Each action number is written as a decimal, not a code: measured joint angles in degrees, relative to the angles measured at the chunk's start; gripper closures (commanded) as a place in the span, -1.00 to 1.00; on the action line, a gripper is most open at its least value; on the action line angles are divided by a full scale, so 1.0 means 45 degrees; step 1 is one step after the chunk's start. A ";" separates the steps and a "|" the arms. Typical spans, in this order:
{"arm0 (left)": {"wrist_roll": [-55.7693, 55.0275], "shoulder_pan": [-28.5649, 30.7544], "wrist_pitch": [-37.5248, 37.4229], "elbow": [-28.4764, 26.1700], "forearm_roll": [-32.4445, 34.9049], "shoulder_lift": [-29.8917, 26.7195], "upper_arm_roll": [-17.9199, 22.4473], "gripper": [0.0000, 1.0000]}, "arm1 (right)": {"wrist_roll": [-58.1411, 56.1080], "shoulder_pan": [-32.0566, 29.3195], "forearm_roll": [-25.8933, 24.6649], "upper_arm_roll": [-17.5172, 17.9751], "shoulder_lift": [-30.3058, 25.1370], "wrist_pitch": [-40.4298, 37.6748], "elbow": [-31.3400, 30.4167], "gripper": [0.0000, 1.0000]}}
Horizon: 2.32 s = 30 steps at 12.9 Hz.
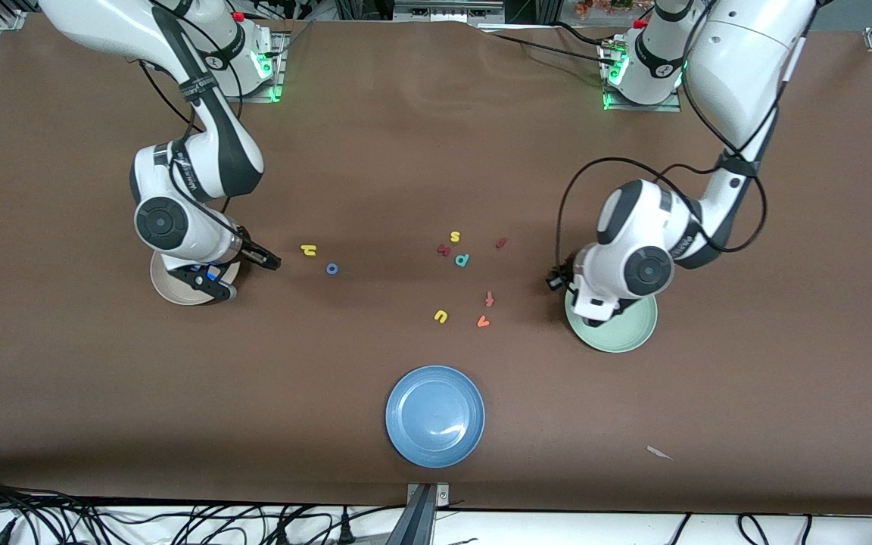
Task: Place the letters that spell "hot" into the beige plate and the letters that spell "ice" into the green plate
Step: 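Drop e with the left gripper while the right gripper reaches yellow n, then grasp yellow n with the right gripper while the left gripper grasps magenta l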
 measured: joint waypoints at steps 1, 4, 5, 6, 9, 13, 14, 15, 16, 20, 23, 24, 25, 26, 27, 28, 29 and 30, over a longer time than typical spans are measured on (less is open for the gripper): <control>0.0889 0.0301 0.0000 0.0006 0.0060 0.0058 0.0056 0.88 | 0.1725 -0.0005 0.0035 0.0261 0.0012 0.0231 -0.0109 -0.96; 0.2584 0.0988 0.0005 0.0185 0.0794 0.0473 0.0143 -1.00 | 0.5426 0.0016 0.0049 0.1130 0.0035 0.1761 -0.0832 -0.96; 0.2727 0.1029 0.0006 0.0278 0.1122 0.0638 0.0142 -1.00 | 0.6225 0.0019 0.0050 0.1267 0.0042 0.2544 -0.1256 -0.96; 0.2764 0.1020 0.0008 0.0346 0.1375 0.0761 0.0117 -1.00 | 0.6774 0.0019 0.0050 0.1370 0.0051 0.3357 -0.1709 -0.96; 0.2820 0.0880 0.0008 0.0488 0.1541 0.0817 -0.0016 -1.00 | 0.7280 0.0014 0.0050 0.1456 0.0063 0.4581 -0.2736 -0.96; 0.3965 0.0631 -0.0086 0.0574 0.1553 0.0808 -0.1007 -0.99 | 0.7321 0.0010 0.0051 0.1463 0.0228 0.4939 -0.2986 -0.93; 0.4261 0.0559 -0.0131 0.0574 0.1558 0.0805 -0.1308 -0.98 | 0.7322 0.0010 0.0051 0.1463 0.0285 0.5028 -0.2986 -0.92; 0.4590 0.0502 -0.0144 0.0574 0.1561 0.0805 -0.1581 -0.98 | 0.7325 0.0010 0.0051 0.1464 0.0339 0.5152 -0.2988 -0.92; 0.4905 0.0428 -0.0146 0.0574 0.1563 0.0804 -0.1840 -0.98 | 0.7335 0.0010 0.0051 0.1465 0.0412 0.5346 -0.2993 -0.92; 0.5329 -0.0829 -0.0145 0.0553 0.2202 0.0806 -0.2148 -0.92 | 0.7369 0.0012 0.0052 0.1471 0.0846 0.5999 -0.3039 -0.90; 0.5326 -0.1900 -0.0089 0.0294 0.3096 0.0870 -0.2159 -0.56 | 0.7373 0.0012 0.0052 0.1475 0.0988 0.6146 -0.3044 -0.21; 0.5333 -0.2079 0.0099 0.0151 0.3117 0.0920 -0.2160 -0.43 | 0.7373 0.0013 0.0052 0.1483 0.0969 0.6251 -0.3035 -0.06; 0.5369 -0.2228 0.0394 -0.0030 0.3121 0.0971 -0.2161 -0.33 | 0.7373 0.0013 0.0052 0.1492 0.0950 0.6301 -0.3028 0.05; 0.5496 -0.2361 0.0831 -0.0266 0.3125 0.1006 -0.2163 -0.29 | 0.7373 0.0013 0.0052 0.1497 0.0934 0.6312 -0.3028 0.15; 0.5709 -0.2461 0.1303 -0.0529 0.3125 0.1024 -0.2162 -0.27 | 0.7373 0.0013 0.0052 0.1498 0.0932 0.6312 -0.3028 0.28; 0.5890 -0.2513 0.1681 -0.0761 0.3126 0.1049 -0.2161 -0.19 | 0.7373 0.0013 0.0052 0.1502 0.0910 0.6285 -0.3030 0.37; 0.5978 -0.2532 0.1913 -0.0917 0.3247 0.1093 -0.2160 -0.17 | 0.7373 0.0014 0.0052 0.1506 0.0869 0.6245 -0.3037 0.46; 0.6020 -0.2530 0.2033 -0.0999 0.3676 0.1135 -0.2156 -0.16 | 0.7372 0.0019 0.0051 0.1507 0.0873 0.6251 -0.3037 0.60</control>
